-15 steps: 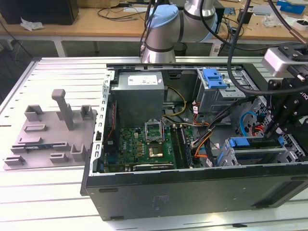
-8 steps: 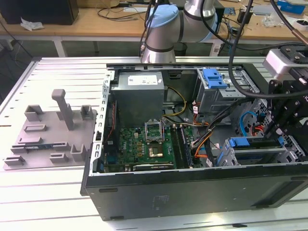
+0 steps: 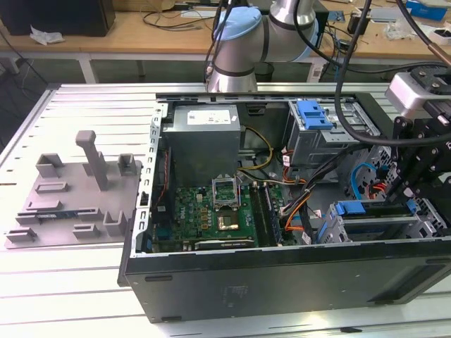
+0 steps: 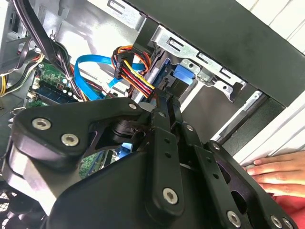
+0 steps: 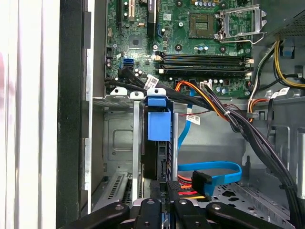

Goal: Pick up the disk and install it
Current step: 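Insert the first disk wire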

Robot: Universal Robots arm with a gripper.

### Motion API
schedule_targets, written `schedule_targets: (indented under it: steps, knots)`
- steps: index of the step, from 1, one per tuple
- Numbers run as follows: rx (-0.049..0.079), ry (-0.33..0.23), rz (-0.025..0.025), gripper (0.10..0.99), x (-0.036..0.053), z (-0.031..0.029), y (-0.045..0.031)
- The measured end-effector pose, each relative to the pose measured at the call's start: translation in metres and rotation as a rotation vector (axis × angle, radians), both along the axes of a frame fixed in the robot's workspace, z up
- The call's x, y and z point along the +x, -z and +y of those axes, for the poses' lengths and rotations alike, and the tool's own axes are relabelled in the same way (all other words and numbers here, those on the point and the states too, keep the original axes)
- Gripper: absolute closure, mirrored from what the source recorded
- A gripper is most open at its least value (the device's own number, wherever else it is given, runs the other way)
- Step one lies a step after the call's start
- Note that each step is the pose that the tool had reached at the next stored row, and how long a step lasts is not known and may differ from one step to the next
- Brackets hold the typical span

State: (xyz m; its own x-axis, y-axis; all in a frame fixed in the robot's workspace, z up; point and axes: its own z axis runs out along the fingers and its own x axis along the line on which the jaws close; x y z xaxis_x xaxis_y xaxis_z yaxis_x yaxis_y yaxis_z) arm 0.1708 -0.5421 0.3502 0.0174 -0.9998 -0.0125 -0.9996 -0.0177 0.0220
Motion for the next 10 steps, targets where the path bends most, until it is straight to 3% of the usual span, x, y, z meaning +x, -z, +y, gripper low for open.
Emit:
schedule_targets:
  steps: [10]
  knots:
    - [0.0,0.0,0.0,0.922,0.0,0.0024,0.0004]
